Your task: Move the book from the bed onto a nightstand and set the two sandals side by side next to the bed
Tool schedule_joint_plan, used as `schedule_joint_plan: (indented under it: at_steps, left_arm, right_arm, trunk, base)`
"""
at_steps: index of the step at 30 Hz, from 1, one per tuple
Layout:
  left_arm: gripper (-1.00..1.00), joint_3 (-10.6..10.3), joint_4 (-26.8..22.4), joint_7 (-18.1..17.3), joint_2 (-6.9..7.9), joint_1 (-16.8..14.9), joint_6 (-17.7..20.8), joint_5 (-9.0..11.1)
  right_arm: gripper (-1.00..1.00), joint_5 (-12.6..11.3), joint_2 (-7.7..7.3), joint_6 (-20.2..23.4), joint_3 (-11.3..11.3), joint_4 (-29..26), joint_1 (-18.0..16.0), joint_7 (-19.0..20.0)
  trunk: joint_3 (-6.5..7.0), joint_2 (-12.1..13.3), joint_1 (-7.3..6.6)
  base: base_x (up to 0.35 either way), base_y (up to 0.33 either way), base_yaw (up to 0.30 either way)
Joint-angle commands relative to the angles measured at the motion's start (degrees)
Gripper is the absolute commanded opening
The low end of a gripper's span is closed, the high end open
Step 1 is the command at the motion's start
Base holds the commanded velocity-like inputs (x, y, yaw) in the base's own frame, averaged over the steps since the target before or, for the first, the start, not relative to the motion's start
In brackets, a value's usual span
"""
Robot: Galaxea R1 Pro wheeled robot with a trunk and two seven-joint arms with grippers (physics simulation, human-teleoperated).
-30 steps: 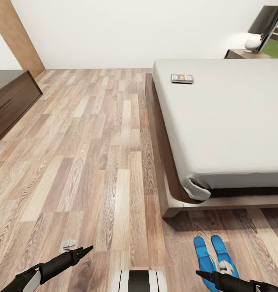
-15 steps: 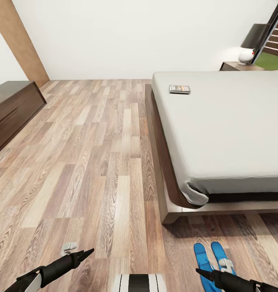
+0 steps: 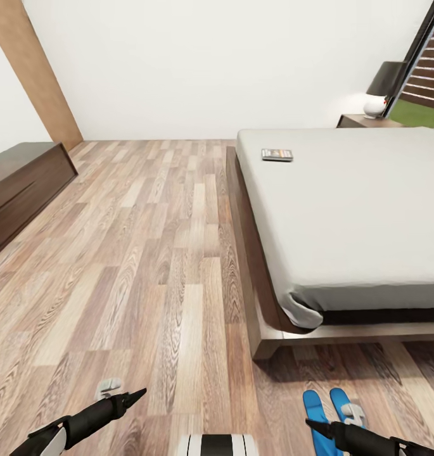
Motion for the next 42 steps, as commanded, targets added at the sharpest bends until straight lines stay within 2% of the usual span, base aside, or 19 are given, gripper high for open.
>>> schedule_joint_plan:
  at_steps: [1, 7, 13, 20, 23, 25, 27, 29, 30, 31, 35, 38, 42]
  left_arm:
    - [1.00, 0.1, 0.0, 0.0, -0.15, 0.0, 0.5, 0.2]
    - [1.00, 0.1, 0.0, 0.5, -0.70, 0.0, 0.5, 0.2]
    - [1.00, 0.1, 0.0, 1.8, -1.25, 0.0, 0.5, 0.2]
    - [1.00, -0.3, 0.1, 2.5, -1.71, 0.0, 0.5, 0.2]
    - [1.00, -0.7, 0.1, 5.9, -2.73, 0.0, 0.4, -0.4]
    - [1.00, -0.8, 0.3, 9.2, -4.05, 0.0, -0.1, -1.1]
    - [1.00, -0.9, 1.5, 13.4, -6.16, 0.0, -1.5, -2.4]
    - [1.00, -1.0, 3.4, 16.6, -8.48, 0.0, -4.1, -3.9]
    - [1.00, -1.0, 3.9, 17.3, -9.02, 0.0, -4.8, -4.3]
    - [1.00, -1.0, 5.3, 19.1, -10.23, 0.0, -7.1, -5.7]
    - [1.00, -1.0, 7.2, 20.6, -11.22, 0.0, -9.9, -8.0]
    - [1.00, -0.9, 7.5, 20.9, -11.30, 0.0, -10.3, -8.4]
    - [1.00, -0.9, 7.6, 21.0, -11.33, 0.0, -10.6, -8.6]
  right_arm:
    - [1.00, -0.2, 0.01, 0.6, -0.2, 0.0, 0.0, 0.2]
    - [1.00, -0.2, 0.01, 0.6, -0.2, 0.1, 0.0, 0.2]
    - [1.00, -0.2, 0.01, 0.6, -0.2, 2.9, 0.0, 0.2]
    - [1.00, -0.2, 0.01, 0.6, -0.2, 3.9, 0.0, 0.2]
    - [1.00, -0.1, 0.06, 0.3, -0.1, 4.1, 0.0, 0.0]
    - [1.00, -0.1, 0.12, -0.3, -0.1, 4.5, 0.0, -0.1]
    - [1.00, -0.1, 0.28, -1.6, -0.1, 6.3, 0.0, -0.2]
    - [1.00, -0.1, 1.48, -3.1, 0.0, 8.3, 0.0, -0.6]
    - [1.00, 0.0, 1.99, -3.5, 0.0, 8.6, 0.0, -0.9]
    - [1.00, 0.0, 3.39, -4.6, 0.0, 9.2, 0.0, -2.8]
    - [1.00, 0.1, 5.45, -6.2, 0.0, 10.0, 0.0, -9.1]
    - [1.00, 0.3, 6.51, -6.5, 0.1, 10.1, 0.0, -10.9]
    - [1.00, 0.3, 7.09, -6.7, 0.1, 10.0, 0.0, -11.8]
  trunk:
    - [0.19, 0.0, -0.03]
    - [1.52, 0.1, -0.19]
    - [2.85, 0.2, -0.34]
    - [4.40, 0.3, -0.52]
    - [5.06, 0.3, -0.60]
    - [5.51, 0.3, -0.65]
    - [5.95, 0.3, -0.70]
    - [6.39, 0.4, -0.76]
    - [6.61, 0.4, -0.78]
    - [6.84, 0.4, -0.81]
    - [7.72, 0.5, -0.91]
    - [8.39, 0.5, -0.99]
    - [9.27, 0.5, -1.09]
  base:
    - [0.000, 0.000, 0.000]
    - [0.000, 0.000, 0.000]
    - [0.000, 0.000, 0.000]
    - [0.000, 0.000, 0.000]
    - [0.000, 0.000, 0.000]
    - [0.000, 0.000, 0.000]
    - [0.000, 0.000, 0.000]
    - [0.000, 0.000, 0.000]
    - [0.000, 0.000, 0.000]
    - [0.000, 0.000, 0.000]
    - [0.000, 0.000, 0.000]
    - [0.000, 0.000, 0.000]
    - [0.000, 0.000, 0.000]
